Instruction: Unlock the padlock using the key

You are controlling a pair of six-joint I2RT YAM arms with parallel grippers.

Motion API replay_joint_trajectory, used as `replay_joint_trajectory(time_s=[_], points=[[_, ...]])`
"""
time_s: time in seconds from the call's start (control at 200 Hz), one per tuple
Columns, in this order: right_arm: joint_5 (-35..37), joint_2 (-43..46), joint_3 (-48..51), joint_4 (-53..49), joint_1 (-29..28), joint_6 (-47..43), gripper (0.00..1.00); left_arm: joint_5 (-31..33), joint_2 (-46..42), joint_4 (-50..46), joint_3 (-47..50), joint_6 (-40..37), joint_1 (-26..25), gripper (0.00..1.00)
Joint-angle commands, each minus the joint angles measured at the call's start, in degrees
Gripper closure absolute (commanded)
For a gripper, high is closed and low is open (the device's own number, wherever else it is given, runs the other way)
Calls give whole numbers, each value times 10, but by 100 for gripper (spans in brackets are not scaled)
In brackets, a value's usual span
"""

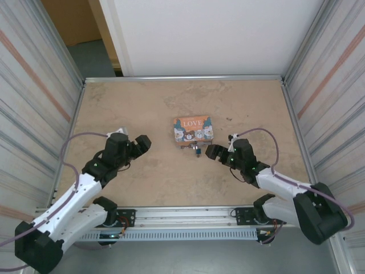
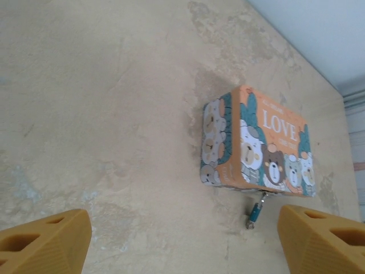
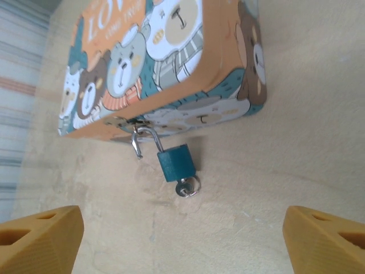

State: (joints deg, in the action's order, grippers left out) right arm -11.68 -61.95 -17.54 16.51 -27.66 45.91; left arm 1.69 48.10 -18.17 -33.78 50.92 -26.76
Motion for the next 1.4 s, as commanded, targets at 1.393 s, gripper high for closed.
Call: replay_joint_trajectory(time_s=[1.393], points=[[-138, -194, -133, 81, 20, -33, 1, -293, 512, 128, -264, -120, 1, 36]])
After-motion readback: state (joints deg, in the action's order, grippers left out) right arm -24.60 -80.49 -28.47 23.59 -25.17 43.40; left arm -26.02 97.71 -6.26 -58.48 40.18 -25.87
